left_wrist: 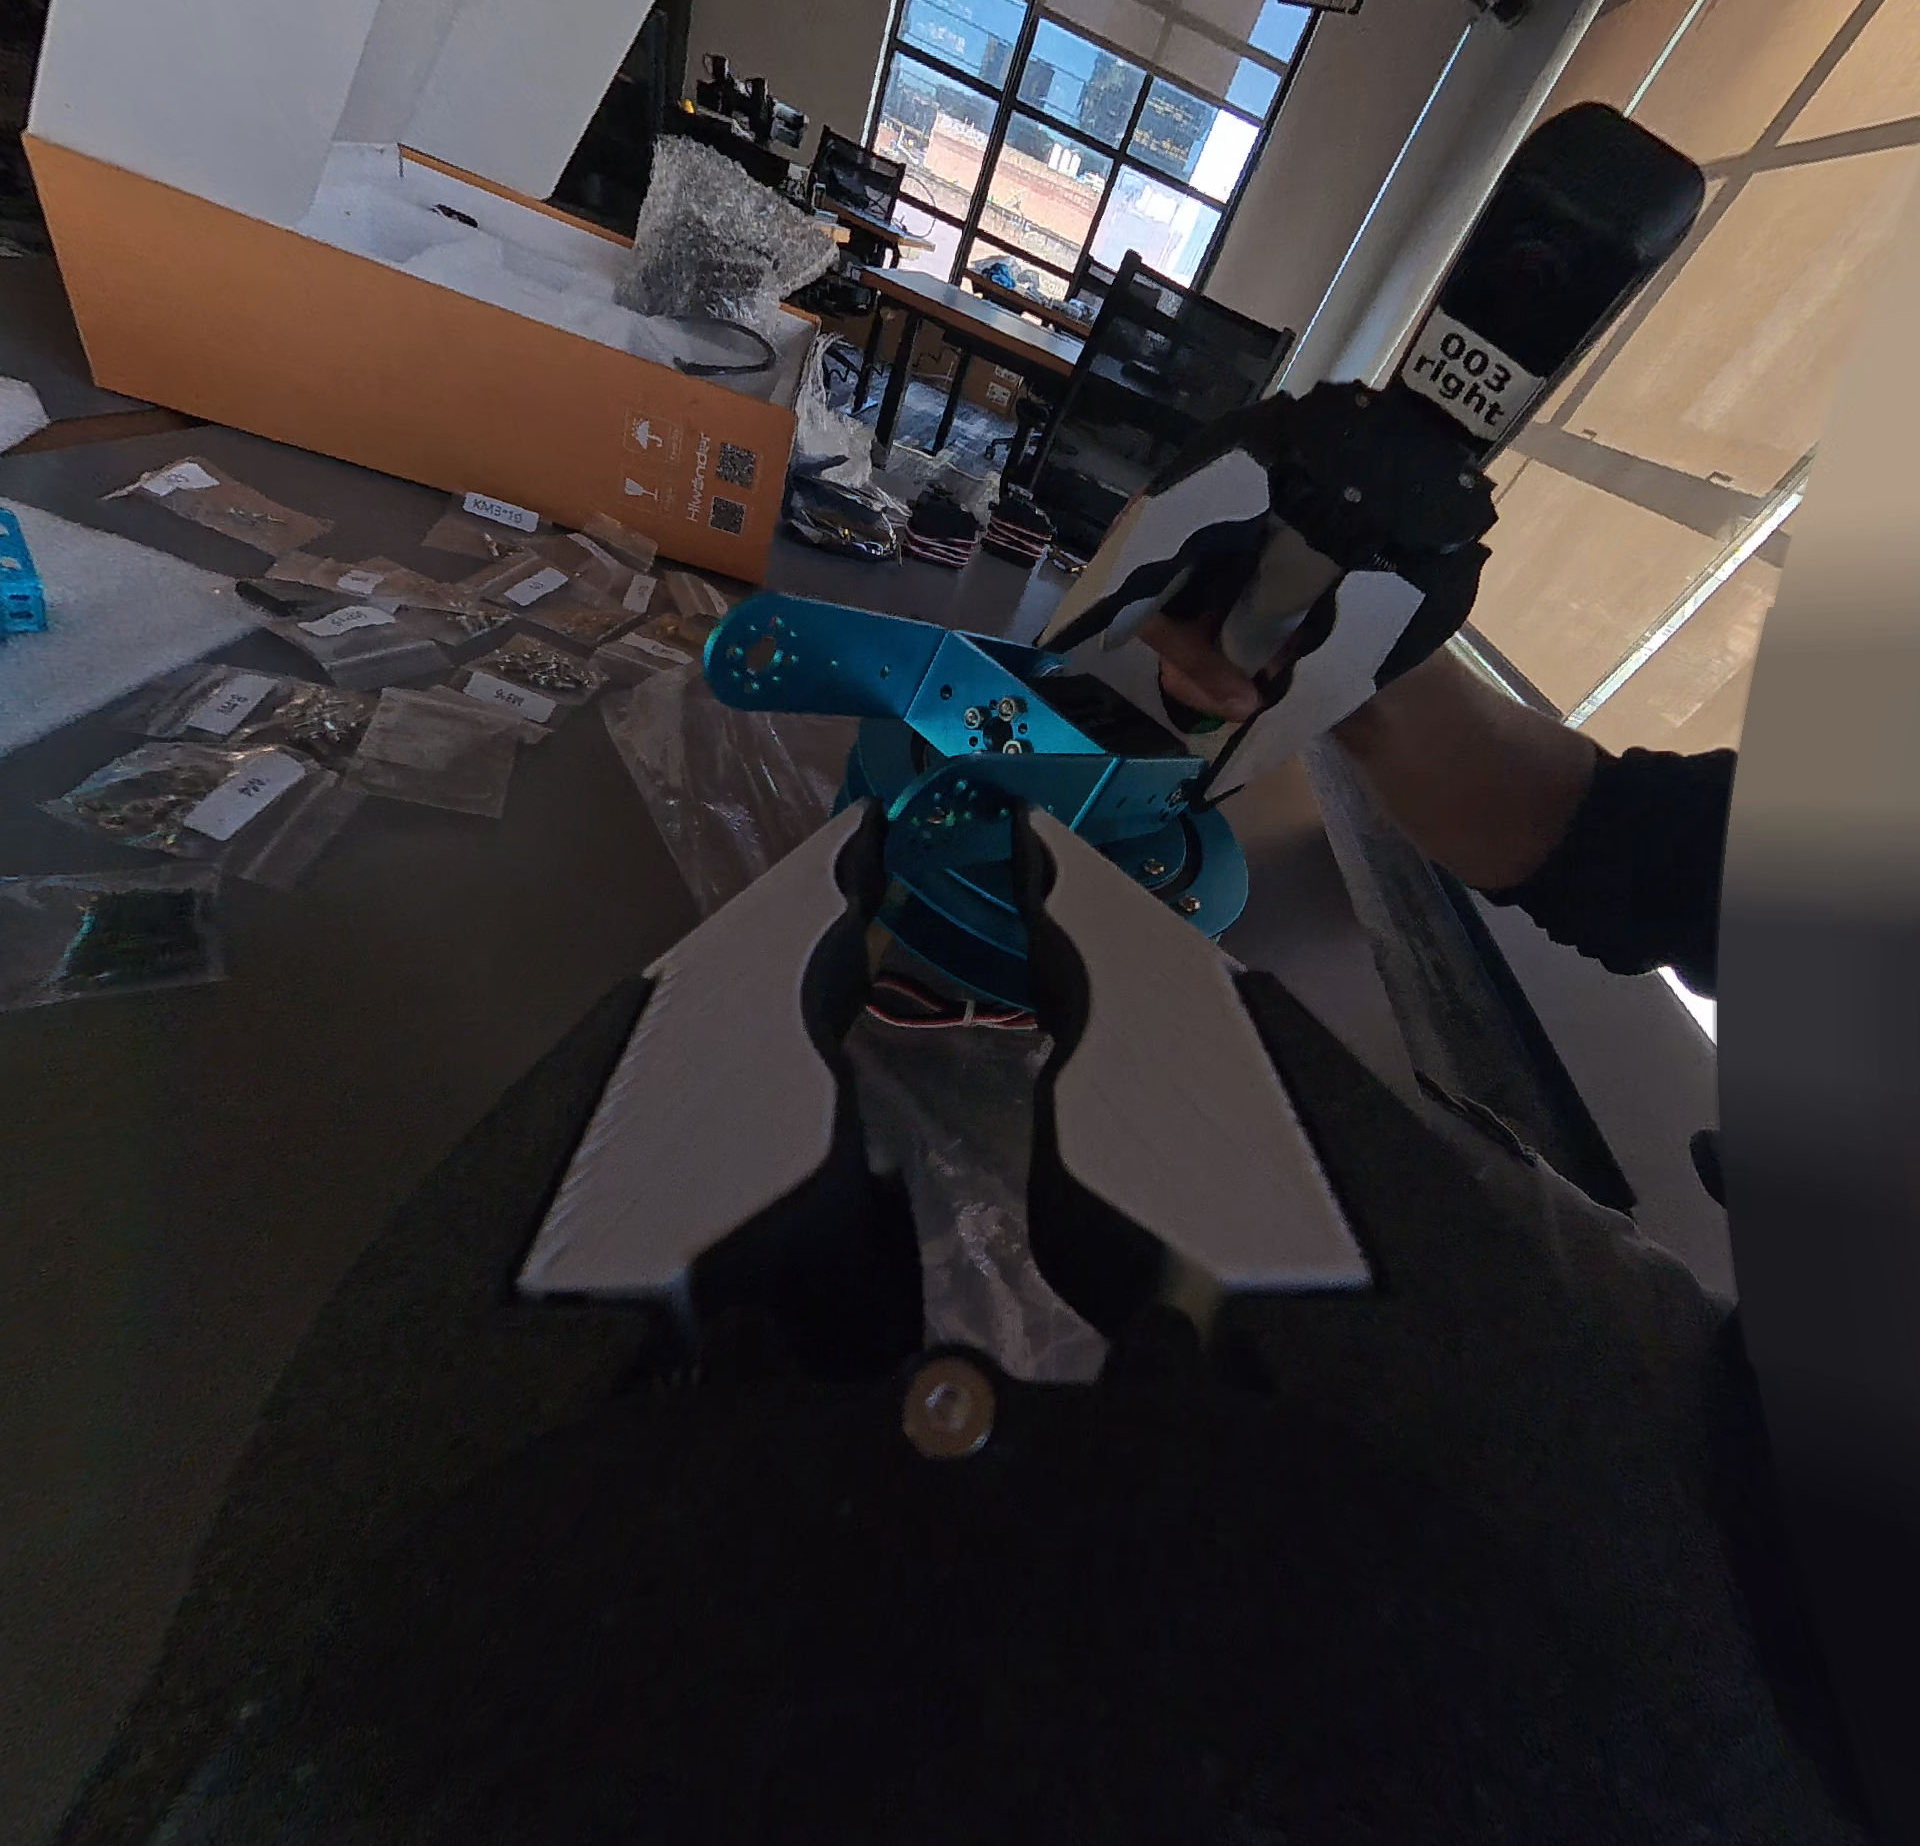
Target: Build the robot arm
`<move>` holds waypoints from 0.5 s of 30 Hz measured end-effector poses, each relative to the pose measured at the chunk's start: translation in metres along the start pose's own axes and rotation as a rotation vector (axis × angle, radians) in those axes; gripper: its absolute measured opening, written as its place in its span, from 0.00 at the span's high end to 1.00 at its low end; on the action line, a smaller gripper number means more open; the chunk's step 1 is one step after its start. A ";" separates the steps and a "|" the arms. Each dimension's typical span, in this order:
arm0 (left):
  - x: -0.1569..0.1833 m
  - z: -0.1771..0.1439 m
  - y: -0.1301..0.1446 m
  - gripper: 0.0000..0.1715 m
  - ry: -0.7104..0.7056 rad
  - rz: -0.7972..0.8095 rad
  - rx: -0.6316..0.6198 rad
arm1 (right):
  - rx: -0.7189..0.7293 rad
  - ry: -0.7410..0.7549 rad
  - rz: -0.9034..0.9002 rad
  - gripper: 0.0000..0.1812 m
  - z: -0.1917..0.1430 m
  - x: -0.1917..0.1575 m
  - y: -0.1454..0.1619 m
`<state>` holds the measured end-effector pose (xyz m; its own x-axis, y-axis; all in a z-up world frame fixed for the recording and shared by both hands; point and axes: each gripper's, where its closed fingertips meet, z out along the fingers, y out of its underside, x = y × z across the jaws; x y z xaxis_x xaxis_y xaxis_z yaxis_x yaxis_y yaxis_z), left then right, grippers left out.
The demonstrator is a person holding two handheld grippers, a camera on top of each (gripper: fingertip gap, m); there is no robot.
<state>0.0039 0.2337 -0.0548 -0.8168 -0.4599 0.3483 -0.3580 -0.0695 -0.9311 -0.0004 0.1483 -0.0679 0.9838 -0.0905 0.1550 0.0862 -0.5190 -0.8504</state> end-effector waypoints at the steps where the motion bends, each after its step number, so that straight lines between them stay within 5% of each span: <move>1: 0.000 0.000 0.000 0.86 -0.009 0.008 -0.004 | -0.011 0.000 -0.033 0.67 -0.003 0.002 -0.001; 9: -0.001 -0.001 -0.003 0.86 0.042 0.015 0.004 | -0.316 -0.200 -0.706 0.60 0.003 -0.012 -0.027; 15: -0.001 0.000 -0.002 0.87 0.059 0.041 -0.005 | -0.544 -0.451 -0.849 0.52 0.029 -0.015 -0.017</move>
<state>0.0056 0.2349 -0.0536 -0.8559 -0.4097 0.3156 -0.3256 -0.0474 -0.9443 -0.0119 0.1833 -0.0703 0.6143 0.7332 0.2916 0.7888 -0.5802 -0.2027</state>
